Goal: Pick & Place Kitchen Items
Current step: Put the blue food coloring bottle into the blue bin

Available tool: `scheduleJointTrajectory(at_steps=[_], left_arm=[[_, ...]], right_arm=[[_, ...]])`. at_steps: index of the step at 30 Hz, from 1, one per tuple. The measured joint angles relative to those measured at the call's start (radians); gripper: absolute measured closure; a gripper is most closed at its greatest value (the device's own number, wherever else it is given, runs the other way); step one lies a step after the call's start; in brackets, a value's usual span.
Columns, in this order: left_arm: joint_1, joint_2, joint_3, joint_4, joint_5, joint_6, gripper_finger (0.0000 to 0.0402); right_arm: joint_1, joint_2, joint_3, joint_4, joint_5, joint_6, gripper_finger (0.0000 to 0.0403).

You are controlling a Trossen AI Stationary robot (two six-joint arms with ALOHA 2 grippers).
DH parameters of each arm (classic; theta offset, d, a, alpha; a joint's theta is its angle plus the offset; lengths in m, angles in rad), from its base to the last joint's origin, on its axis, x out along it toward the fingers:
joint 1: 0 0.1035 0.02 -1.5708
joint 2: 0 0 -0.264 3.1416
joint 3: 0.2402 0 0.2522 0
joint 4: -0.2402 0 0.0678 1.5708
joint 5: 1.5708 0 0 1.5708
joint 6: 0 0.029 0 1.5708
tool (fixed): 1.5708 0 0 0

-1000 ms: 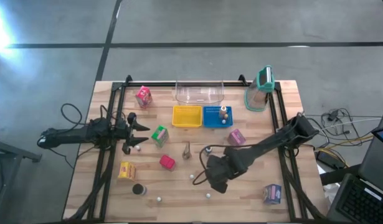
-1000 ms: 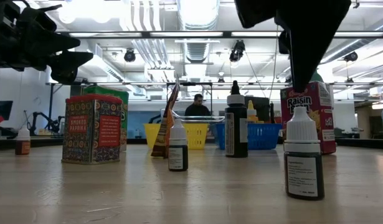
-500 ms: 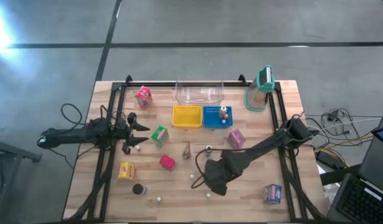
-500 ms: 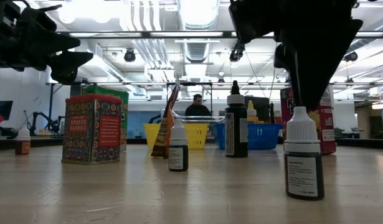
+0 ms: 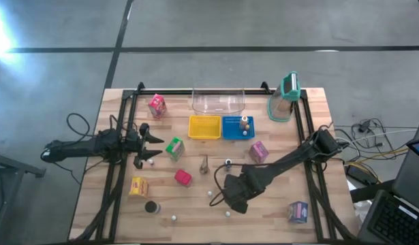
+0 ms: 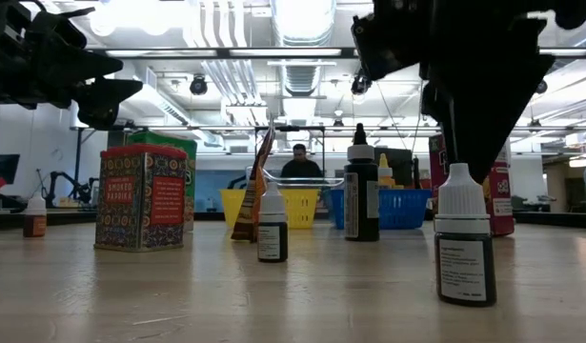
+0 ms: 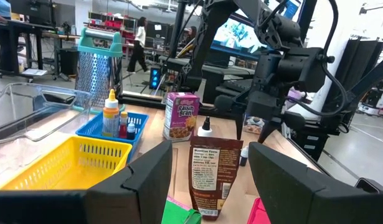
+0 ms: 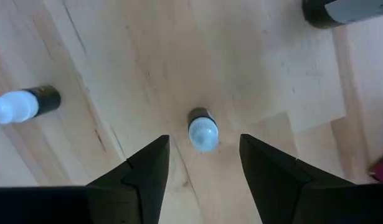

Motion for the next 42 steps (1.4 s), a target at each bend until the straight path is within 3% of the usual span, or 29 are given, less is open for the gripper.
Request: scheduleJointTrajectory(at_steps=[20,34,42], left_arm=[[0.000,0.000,0.000,0.000,0.000,0.001,0.0183],[0.000,0.000,0.000,0.000,0.000,0.001,0.0183],[0.000,0.000,0.000,0.000,0.000,0.001,0.0183]], right_arm=[[0.003,0.000,-0.084,0.081,0.018,0.024,0.0266],[0.003,0.000,-0.084,0.102,0.017,0.027,0.0240],[0.003,0.000,-0.084,0.101,0.018,0.020,0.0283]])
